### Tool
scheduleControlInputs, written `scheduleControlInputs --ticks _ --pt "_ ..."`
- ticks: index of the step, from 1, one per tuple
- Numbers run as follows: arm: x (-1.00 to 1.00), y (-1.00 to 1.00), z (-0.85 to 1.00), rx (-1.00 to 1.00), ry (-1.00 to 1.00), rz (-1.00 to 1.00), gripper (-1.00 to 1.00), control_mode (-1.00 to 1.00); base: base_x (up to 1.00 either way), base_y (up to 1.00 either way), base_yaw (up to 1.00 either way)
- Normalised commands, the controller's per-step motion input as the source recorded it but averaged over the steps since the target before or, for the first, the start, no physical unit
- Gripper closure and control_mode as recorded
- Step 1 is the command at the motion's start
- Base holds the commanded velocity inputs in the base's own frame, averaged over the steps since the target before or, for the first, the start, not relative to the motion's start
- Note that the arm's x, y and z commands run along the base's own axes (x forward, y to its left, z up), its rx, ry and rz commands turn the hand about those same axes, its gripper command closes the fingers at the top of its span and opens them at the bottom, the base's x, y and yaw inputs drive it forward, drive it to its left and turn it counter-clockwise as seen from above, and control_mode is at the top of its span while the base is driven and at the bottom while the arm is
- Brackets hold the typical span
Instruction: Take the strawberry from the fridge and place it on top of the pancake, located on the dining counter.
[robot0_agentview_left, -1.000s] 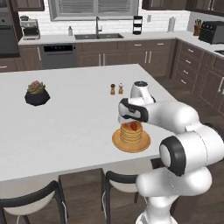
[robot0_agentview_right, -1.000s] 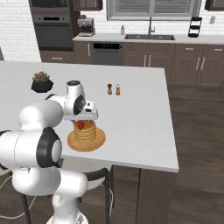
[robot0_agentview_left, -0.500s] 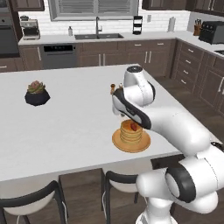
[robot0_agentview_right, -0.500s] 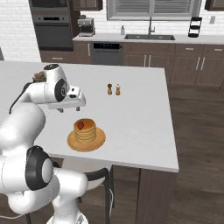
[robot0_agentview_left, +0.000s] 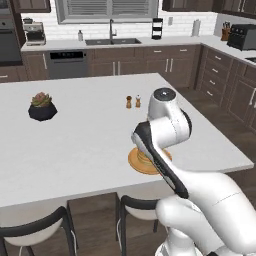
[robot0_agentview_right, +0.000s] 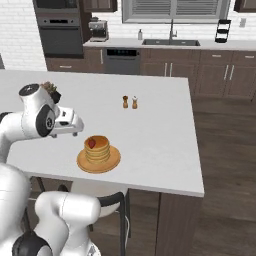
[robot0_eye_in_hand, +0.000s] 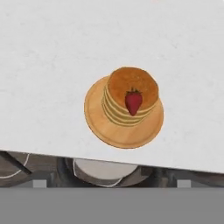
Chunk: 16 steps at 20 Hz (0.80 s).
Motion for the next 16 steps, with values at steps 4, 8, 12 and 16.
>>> scheduleControlInputs --ticks 4,8,12,16 --pt "-1.0 0.9 0.0 -0.01 -0.13 0.0 -1.0 -1.0 0.0 0.0 0.0" --pt "-0.73 0.97 0.03 -0.1 -0.02 0.0 -1.0 -1.0 0.0 0.0 0.0" --pt "-0.11 1.0 0.0 -0.23 0.03 -0.04 -1.0 -1.0 0.0 0.0 0.0" --pt "0.09 0.88 -0.11 -0.23 0.06 -0.1 -1.0 -1.0 0.0 0.0 0.0"
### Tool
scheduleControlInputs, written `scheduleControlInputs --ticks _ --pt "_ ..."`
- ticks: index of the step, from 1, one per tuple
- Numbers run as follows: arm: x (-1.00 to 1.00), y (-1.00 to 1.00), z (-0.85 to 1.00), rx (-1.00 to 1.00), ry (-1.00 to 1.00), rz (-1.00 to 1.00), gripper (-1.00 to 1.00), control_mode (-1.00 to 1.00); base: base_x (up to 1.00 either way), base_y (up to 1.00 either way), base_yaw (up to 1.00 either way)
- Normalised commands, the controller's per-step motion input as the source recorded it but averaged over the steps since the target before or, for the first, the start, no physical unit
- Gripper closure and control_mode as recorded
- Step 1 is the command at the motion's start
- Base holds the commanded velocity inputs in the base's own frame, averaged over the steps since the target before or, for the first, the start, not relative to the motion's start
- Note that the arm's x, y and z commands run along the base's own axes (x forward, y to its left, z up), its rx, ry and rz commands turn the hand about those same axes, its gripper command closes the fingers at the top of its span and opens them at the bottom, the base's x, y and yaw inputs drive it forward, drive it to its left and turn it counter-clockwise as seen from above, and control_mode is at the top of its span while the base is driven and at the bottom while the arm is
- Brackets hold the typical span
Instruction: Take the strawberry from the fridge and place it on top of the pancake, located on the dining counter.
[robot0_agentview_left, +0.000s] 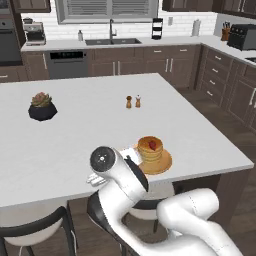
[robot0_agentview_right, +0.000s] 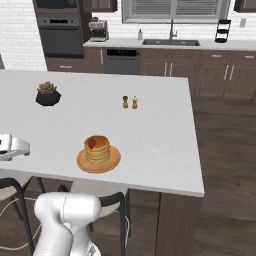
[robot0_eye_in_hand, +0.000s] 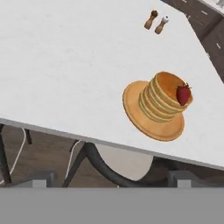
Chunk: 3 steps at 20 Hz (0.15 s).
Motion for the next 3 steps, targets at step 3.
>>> scheduleControlInputs --ticks 3 --pt "0.4 0.69 -0.06 -0.26 0.19 -0.09 -1.0 -1.0 0.0 0.0 0.0"
